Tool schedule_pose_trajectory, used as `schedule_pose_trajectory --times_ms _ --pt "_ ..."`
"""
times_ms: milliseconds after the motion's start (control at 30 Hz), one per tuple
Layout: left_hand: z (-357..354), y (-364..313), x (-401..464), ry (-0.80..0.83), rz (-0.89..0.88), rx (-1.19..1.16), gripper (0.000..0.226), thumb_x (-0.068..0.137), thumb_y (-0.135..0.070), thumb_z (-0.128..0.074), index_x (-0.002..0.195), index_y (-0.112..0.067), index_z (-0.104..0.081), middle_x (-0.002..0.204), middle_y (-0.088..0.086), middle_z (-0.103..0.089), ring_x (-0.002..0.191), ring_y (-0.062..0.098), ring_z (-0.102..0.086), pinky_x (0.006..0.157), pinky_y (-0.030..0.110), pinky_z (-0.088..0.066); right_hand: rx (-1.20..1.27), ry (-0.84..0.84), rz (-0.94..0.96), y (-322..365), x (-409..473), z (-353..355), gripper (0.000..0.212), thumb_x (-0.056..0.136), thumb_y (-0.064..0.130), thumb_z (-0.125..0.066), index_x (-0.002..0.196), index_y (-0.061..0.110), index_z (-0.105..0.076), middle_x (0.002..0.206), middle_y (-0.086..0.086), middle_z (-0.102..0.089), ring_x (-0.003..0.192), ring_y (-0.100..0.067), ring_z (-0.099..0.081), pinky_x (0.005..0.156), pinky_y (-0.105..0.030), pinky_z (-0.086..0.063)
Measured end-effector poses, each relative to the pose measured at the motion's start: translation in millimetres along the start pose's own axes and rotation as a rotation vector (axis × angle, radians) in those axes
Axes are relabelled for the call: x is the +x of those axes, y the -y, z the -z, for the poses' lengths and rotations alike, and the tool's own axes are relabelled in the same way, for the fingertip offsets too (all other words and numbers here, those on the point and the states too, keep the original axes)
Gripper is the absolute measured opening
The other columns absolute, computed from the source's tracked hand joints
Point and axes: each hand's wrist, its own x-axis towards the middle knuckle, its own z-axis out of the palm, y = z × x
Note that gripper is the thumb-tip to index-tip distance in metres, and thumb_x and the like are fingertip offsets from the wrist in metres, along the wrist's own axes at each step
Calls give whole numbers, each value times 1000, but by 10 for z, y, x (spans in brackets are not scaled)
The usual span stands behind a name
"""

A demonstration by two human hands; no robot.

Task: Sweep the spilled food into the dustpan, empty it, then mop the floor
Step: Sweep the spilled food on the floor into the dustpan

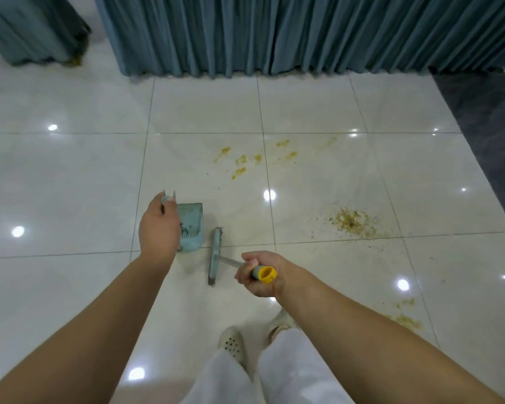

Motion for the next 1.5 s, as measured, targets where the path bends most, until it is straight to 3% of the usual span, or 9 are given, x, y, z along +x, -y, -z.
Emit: schedule_pose_trajectory --times_ms 233,367,467,567,833,1067,1267,1367,1500 --pt "-37 172 7 -111 99 -10 41 94 -39 -35 122 -18 -55 95 21 -63 83 43 -59 79 50 -52 -71 55 -152 205 208 -99 19 98 6 -44 80 2 -41 40 -13 -42 20 -13 -36 26 -14 -34" --pt "-373 118 -40 -175 81 13 28 93 -33 -34 95 -15 -55 77 8 -57 70 22 -52 62 35 -46 -26 19 -164 649 152 105 19 96 3 -46 78 5 -41 52 -7 -38 22 -16 -37 25 -16 -35" --pt "-712 -20 -109 -204 88 28 29 97 -32 -34 86 -19 -57 70 6 -56 67 21 -52 59 30 -42 20 12 -169 1043 25 385 19 96 4 -45 78 5 -41 66 0 -33 22 -16 -37 26 -16 -36" --pt "-1082 -202 -168 -211 87 47 29 96 -30 -34 69 -30 -45 74 13 -55 66 24 -51 62 34 -42 21 -3 -143 1480 -125 748 20 97 5 -44 77 4 -43 56 -5 -37 23 -16 -38 25 -15 -35" --pt "-2039 -516 -284 -127 83 9 42 94 -33 -30 116 -8 -56 80 8 -55 68 20 -51 55 27 -43 114 -46 -59 2608 -635 1646 18 99 10 -42 83 2 -42 48 -7 -37 24 -16 -38 26 -15 -35" --pt "-2684 -879 -411 -45 33 -18 29 92 -34 -31 93 -19 -55 73 7 -53 66 23 -49 62 38 -42 146 -105 72 3163 -1008 2149 12 101 10 -41 91 3 -41 68 0 -31 23 -14 -38 25 -14 -35" --pt "-3012 -1024 -495 22 7 -15 37 94 -34 -31 111 -13 -57 79 8 -54 72 25 -51 67 39 -45 151 -176 174 3416 -1201 2532 8 101 8 -41 94 6 -42 66 -3 -34 23 -12 -36 25 -12 -33" --pt "-3120 -1093 -545 43 -10 4 43 93 -33 -31 115 -2 -51 93 27 -60 83 47 -54 72 50 -50 128 -175 189 3490 -1325 2690 8 101 9 -39 95 5 -40 69 -2 -33 22 -11 -36 24 -12 -32" --pt "-3200 -1181 -596 33 5 -21 43 93 -36 -32 122 -13 -53 90 14 -59 80 30 -55 80 46 -51 95 -134 152 3481 -1468 2774 9 100 9 -40 93 3 -39 66 -1 -31 24 -10 -37 25 -12 -34"
